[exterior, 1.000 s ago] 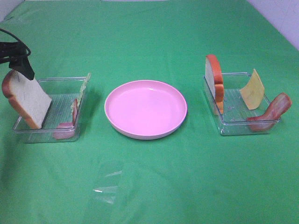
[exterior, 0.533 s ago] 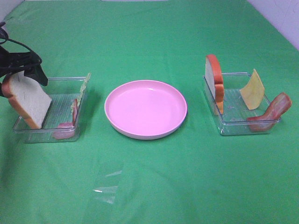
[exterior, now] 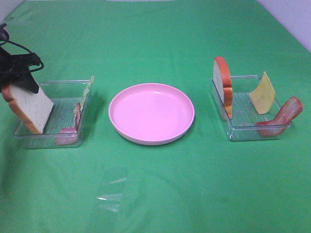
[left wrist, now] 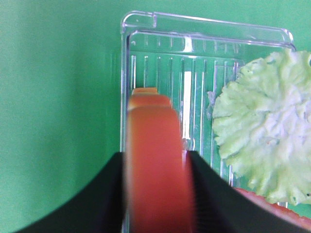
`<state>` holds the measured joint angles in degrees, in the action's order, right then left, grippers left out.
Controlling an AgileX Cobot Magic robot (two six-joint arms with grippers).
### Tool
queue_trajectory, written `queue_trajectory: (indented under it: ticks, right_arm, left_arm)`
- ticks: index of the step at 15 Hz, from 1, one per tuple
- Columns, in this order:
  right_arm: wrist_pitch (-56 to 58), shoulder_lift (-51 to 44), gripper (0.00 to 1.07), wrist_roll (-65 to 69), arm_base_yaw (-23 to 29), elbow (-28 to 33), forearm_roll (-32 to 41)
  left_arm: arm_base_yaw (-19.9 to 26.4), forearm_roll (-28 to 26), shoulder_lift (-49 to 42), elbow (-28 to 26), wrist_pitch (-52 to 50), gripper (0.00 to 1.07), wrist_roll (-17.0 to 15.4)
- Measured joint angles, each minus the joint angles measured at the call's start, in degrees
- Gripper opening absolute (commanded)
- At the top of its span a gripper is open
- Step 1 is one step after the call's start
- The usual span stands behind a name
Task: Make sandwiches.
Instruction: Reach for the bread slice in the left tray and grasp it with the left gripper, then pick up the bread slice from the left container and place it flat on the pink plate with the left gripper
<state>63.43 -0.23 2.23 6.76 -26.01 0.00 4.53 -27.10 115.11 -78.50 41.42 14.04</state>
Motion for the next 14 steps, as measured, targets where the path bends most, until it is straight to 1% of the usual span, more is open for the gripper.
queue_trajectory:
  ticks: [1, 2, 4, 6, 8, 10, 11, 14]
  right_arm:
    - [0.00, 0.00, 0.89, 0.00, 0.00, 0.00, 0.00]
    - [0.00, 0.00, 0.89, 0.00, 0.00, 0.00, 0.00]
    - [0.00, 0.00, 0.89, 0.00, 0.00, 0.00, 0.00]
    - [0.00, 0.00, 0.89, 0.00, 0.00, 0.00, 0.00]
    - [0.00, 0.00, 0.89, 0.00, 0.00, 0.00, 0.00]
    - [0.00, 0.00, 0.89, 0.00, 0.00, 0.00, 0.00]
    - [0.00, 0.00, 0.89, 0.00, 0.00, 0.00, 0.00]
    - [0.00, 0.00, 0.89, 0.00, 0.00, 0.00, 0.00]
  left_arm:
    - [0.00, -0.17, 0.00, 0.00, 0.00, 0.18, 0.00]
    - [0.00, -0.40, 0.00, -0.29, 0.46, 0.15, 0.00]
    - [0.00, -0.63, 0.00, -0.86, 1.09, 0.14, 0.00]
    - [0.00, -0.69, 0.00, -2.86, 3.78, 0.14, 0.00]
    - [0.00, -0.80, 0.00, -6.25, 7.85, 0.15, -0.92]
    - [0.00, -0.74, 0.00, -11.06, 13.92, 0.15, -3.67]
    - [0.00, -0.74, 0.00, -12.61, 15.64, 0.15, -4.47]
    - [0.00, 1.15, 0.00, -22.92, 24.75, 0.15, -8.59]
